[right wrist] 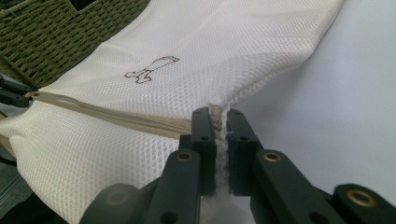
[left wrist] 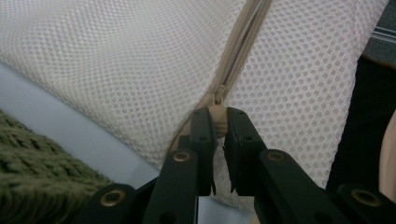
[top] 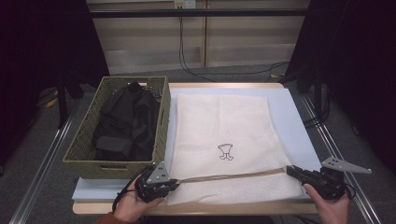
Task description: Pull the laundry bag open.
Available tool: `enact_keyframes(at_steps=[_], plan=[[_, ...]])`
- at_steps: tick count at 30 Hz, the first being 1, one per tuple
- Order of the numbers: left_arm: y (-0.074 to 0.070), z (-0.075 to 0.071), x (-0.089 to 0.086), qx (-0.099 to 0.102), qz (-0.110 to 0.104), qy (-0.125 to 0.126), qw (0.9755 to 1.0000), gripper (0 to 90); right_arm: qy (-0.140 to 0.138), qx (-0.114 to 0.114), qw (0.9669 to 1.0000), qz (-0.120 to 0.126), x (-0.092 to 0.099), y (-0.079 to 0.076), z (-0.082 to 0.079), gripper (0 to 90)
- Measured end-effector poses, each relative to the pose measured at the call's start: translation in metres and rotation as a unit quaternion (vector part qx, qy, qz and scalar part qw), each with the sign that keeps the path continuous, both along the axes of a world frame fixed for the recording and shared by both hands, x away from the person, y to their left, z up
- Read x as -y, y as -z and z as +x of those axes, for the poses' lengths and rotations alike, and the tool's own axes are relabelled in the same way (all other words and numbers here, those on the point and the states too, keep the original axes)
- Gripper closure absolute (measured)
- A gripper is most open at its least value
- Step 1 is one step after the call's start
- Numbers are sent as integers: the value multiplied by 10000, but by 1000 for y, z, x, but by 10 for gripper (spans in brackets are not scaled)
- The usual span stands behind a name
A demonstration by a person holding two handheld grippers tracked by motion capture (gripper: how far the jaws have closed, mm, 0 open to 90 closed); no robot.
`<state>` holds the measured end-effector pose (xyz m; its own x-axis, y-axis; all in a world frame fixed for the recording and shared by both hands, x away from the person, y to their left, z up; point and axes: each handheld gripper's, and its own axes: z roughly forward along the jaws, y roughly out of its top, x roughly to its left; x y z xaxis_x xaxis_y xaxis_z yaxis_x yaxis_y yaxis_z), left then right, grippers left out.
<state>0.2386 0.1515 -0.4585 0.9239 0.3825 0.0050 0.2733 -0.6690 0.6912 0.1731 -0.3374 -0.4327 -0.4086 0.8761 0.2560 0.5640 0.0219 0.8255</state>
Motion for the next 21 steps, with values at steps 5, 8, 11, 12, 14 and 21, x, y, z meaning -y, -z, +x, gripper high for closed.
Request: enact_keyframes(at_steps=[5,8,11,12,14,21], plan=[[-3,1,-4,41,-126,-17,9999,822,6,47,10000,0,-1,-2,-1,846],[-4,0,-9,82,-124,-132,9998,822,16,60,10000,18,0,-2,-1,846],[-2,0,-14,62,-49,-183,9998,822,38,67,10000,23,2,-2,-1,847],[-1,0,-16,62,-91,-198,9997,822,39,59,10000,35,3,-2,-1,846],[0,0,-19,81,-138,-228,9996,822,51,79,9999,45,3,-2,-1,846],[0,-2,-29,59,-19,-361,9993,822,59,52,10000,57,3,-2,-1,846]])
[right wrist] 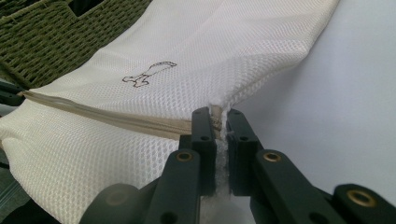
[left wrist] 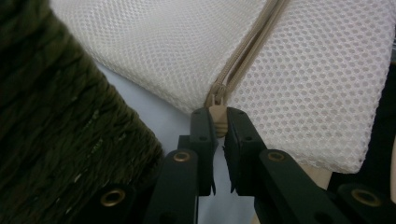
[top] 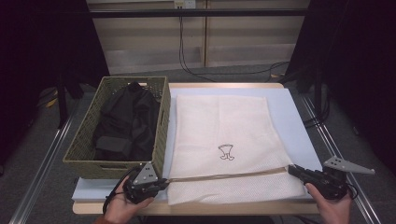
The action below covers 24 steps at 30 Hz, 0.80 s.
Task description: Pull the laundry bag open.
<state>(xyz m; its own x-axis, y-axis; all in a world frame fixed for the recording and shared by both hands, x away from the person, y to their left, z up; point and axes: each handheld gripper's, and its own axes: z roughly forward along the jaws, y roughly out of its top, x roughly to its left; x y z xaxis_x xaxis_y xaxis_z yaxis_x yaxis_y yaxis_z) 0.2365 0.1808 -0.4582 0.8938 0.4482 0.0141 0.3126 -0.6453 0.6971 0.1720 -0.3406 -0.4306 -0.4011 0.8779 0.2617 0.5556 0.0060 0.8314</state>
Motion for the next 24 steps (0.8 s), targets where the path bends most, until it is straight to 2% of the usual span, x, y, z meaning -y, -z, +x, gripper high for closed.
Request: enact_keyframes(at_steps=[2,5,6,7,11,16,19,21,24], plan=[[2,0,-1,-1,-67,8,10000,822,-4,-16,10000,-29,0,1,0,846],[0,-1,-5,16,42,-80,10000,822,6,-22,10000,-42,0,1,-1,846],[2,-1,-6,8,-21,-95,10000,822,13,-22,10000,-28,0,1,-1,846],[1,-2,-8,18,23,-112,9999,822,-11,-22,10000,-42,0,1,-1,847],[2,-3,-12,25,94,-213,9997,822,-95,-51,9998,-174,-5,2,-2,851],[5,-2,-12,-9,-32,-174,9998,822,-106,-71,9995,-301,-7,5,-2,852],[8,-2,-11,-24,-39,-158,9999,821,-117,-137,9994,-295,-7,9,-2,851],[9,-3,-11,50,-108,-157,9998,821,-145,-214,9991,-324,-8,13,-1,851],[9,-3,-12,19,-109,-201,9997,821,-126,-339,9987,-371,-8,21,-1,850]])
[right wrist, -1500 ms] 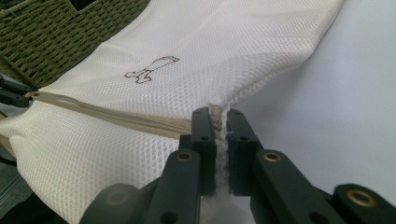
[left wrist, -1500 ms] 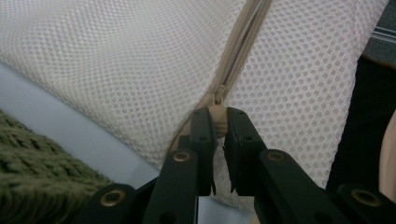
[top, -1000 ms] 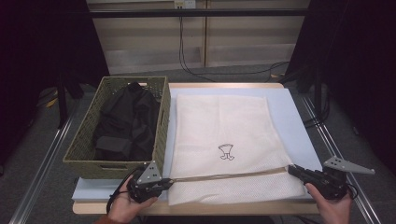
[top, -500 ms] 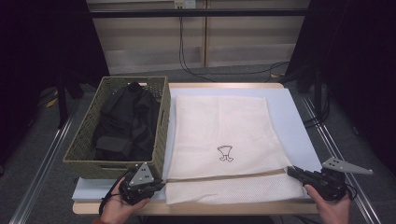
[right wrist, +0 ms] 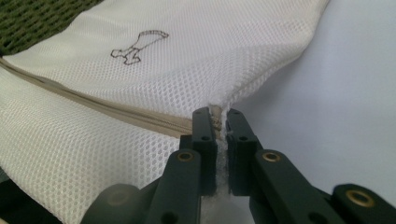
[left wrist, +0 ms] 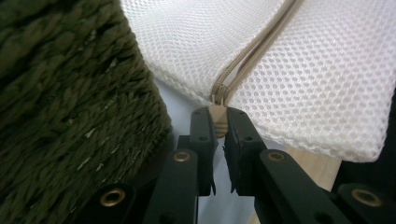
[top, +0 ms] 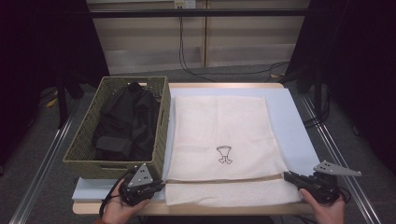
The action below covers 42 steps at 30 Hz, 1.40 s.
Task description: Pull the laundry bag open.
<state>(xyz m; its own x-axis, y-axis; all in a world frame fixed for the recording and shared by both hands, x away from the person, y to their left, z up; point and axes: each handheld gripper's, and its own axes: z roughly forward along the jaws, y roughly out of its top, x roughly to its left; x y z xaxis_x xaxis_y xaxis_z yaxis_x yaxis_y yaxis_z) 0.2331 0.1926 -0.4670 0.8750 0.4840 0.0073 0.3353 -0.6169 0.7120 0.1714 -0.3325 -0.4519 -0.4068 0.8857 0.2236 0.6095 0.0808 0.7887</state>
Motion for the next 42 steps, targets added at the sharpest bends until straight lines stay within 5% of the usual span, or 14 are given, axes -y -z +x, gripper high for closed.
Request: enact_keyframes(at_steps=[10,19,27,30,35,42], plan=[[6,1,-1,-45,56,-48,10000,819,-174,-511,9979,-346,-7,17,7,805],[9,2,-5,-118,-173,-39,9998,806,-176,-491,9972,-534,-11,20,10,687],[7,-2,-15,-35,-603,-371,9975,510,43,-286,9992,-280,-5,15,13,491],[6,-1,-16,-223,-716,-452,9962,348,158,-166,9997,-117,-3,12,12,469],[2,-10,-18,-78,-716,-554,9959,232,78,60,10000,-3,-4,8,10,422],[-4,-23,-31,245,-1118,-887,9895,168,-78,413,9990,169,-14,-1,9,401]])
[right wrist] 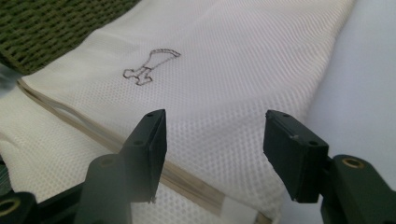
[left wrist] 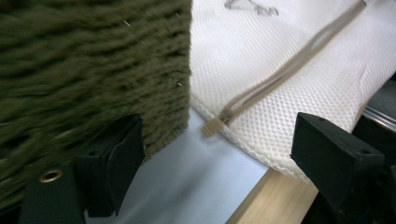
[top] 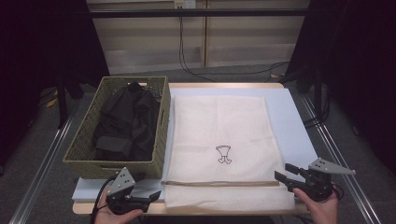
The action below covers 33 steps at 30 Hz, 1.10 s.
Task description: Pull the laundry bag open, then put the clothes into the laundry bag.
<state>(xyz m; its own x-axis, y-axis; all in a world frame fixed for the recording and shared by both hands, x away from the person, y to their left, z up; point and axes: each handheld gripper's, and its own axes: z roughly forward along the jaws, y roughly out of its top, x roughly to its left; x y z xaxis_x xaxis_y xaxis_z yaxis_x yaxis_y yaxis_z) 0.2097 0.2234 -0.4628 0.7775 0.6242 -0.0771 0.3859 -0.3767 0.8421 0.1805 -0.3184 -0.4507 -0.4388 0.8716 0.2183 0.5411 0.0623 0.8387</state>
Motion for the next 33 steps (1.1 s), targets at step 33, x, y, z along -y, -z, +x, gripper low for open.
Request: enact_keyframes(at_steps=[33], plan=[[-8,-11,-6,481,-224,-320,9981,160,-1830,-147,9823,-374,-120,-4,72,349]])
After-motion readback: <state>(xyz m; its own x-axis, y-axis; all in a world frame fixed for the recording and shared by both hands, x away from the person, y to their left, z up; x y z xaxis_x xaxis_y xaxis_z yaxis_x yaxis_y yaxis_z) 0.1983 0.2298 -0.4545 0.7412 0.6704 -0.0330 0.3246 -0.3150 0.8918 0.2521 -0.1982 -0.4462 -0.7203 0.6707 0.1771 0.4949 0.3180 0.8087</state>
